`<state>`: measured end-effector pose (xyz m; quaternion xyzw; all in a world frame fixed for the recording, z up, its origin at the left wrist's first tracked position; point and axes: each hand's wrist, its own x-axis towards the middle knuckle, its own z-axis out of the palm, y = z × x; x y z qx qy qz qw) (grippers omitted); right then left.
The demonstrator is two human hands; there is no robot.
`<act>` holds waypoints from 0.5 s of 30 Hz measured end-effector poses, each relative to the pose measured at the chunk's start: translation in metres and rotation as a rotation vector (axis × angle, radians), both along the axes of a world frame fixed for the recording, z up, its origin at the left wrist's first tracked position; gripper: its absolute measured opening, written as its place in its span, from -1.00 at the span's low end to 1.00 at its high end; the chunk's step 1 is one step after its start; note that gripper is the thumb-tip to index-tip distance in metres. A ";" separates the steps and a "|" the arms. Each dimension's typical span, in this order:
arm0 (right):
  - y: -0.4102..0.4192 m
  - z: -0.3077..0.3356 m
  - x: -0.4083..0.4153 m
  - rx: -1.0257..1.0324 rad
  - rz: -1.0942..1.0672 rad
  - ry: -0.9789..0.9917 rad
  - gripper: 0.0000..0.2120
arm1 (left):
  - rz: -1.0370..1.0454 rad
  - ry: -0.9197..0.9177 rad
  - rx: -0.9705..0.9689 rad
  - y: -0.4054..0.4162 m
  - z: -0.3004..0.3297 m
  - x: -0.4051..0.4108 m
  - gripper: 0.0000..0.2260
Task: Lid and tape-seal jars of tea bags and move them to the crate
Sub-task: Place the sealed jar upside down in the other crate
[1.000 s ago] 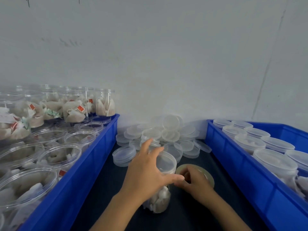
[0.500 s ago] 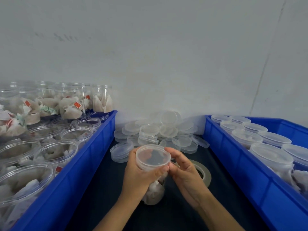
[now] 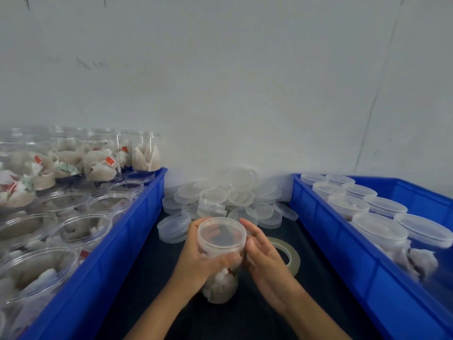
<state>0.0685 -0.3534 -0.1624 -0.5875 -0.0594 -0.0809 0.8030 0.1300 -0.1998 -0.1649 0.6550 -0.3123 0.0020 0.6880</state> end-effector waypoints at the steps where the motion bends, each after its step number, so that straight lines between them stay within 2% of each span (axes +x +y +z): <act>1: 0.000 0.002 -0.003 -0.114 -0.011 0.015 -0.39 | -0.032 -0.004 0.052 0.004 0.000 0.003 -0.15; 3: 0.000 0.007 -0.009 -0.284 -0.024 0.037 -0.19 | -0.098 -0.056 0.194 0.014 0.002 0.010 -0.08; 7: 0.012 0.024 -0.015 -0.442 -0.130 0.055 -0.05 | -0.175 -0.159 0.454 0.026 0.004 0.020 -0.06; 15: 0.031 0.040 -0.016 -0.625 -0.304 0.076 0.04 | -0.127 -0.157 0.412 0.011 0.005 0.014 -0.18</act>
